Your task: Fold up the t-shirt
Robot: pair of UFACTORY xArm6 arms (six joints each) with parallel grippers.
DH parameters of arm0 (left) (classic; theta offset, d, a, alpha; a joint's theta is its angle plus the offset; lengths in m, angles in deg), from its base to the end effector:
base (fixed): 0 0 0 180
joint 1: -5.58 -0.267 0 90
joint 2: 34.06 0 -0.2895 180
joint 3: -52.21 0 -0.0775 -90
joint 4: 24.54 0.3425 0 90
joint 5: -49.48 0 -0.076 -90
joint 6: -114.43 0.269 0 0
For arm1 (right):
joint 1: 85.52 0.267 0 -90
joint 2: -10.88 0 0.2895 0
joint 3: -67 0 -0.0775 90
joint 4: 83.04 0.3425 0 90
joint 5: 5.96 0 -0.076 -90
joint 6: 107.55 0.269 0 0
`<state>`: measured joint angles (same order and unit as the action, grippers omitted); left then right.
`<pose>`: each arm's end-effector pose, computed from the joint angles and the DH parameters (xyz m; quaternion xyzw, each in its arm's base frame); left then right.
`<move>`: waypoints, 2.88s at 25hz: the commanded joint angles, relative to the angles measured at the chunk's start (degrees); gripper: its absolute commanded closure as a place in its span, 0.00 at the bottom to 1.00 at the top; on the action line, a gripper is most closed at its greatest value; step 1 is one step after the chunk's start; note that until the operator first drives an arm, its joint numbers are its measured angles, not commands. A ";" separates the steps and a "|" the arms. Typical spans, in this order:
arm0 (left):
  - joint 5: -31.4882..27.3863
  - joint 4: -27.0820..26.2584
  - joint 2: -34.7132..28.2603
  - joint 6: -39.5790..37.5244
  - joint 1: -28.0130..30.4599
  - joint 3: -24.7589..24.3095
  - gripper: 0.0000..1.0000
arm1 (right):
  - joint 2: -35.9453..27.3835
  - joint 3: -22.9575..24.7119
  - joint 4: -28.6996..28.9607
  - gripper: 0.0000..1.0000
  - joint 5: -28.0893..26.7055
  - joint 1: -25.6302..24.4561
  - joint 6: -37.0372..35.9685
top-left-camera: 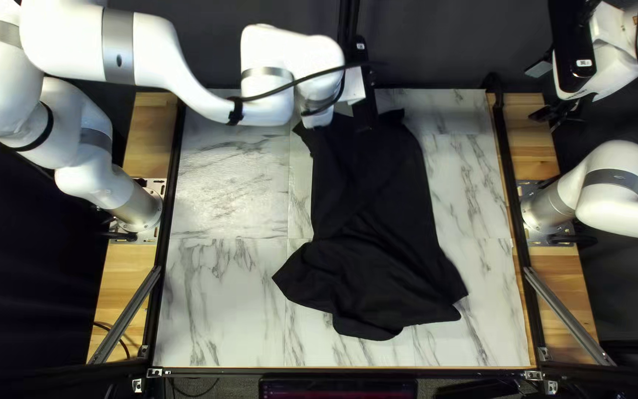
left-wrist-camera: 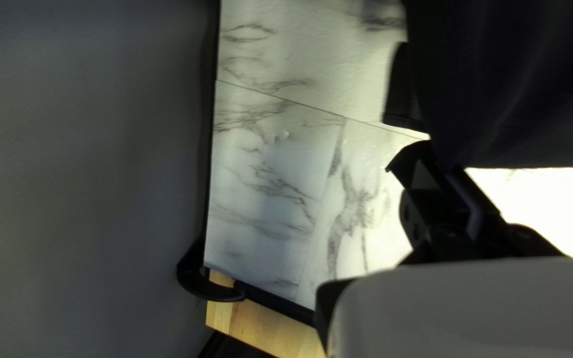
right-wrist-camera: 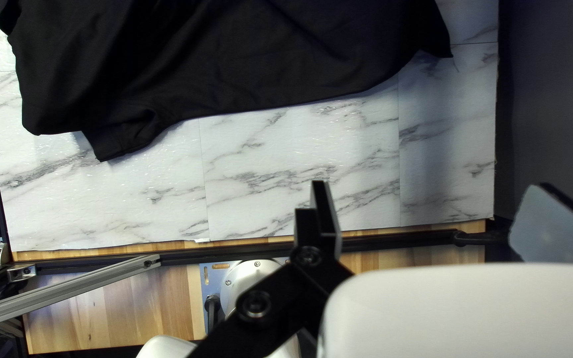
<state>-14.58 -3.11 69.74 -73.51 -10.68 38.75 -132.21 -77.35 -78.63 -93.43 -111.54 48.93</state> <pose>0.4446 0.2091 0.2023 -0.9781 -0.1246 0.0233 0.1650 0.2202 -0.0848 0.3913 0.9840 -0.0165 0.1733 0.0380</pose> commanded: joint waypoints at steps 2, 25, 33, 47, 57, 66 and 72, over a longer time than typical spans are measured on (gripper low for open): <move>4.12 0.31 3.19 2.35 -4.32 0.15 0.51 | 0.00 0.00 0.00 0.00 0.00 0.00 0.00; 15.17 -7.60 -6.79 -10.98 15.29 -18.58 0.00 | 0.00 0.00 0.00 0.00 0.00 0.00 0.00; 18.75 -11.67 -8.71 -17.33 29.40 -22.34 0.00 | 0.00 0.00 0.00 0.00 0.00 0.00 0.00; 19.32 -18.62 -4.78 1.15 34.23 -19.77 0.00 | 0.00 0.00 0.00 0.00 0.00 0.00 0.00; 15.92 -10.83 5.04 -8.77 43.33 -11.52 0.00 | 0.00 0.00 0.00 0.00 0.00 0.00 0.00; 11.30 -9.81 15.05 -8.84 44.76 -3.76 0.01 | 0.00 0.00 0.00 0.00 0.00 0.00 0.00; 10.58 -10.49 14.57 -7.88 43.57 -4.97 0.94 | 0.00 0.00 0.00 0.00 0.00 0.00 0.00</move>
<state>-3.53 -13.46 84.45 -81.56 33.21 33.90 -132.21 -77.35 -78.63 -93.43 -111.54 48.93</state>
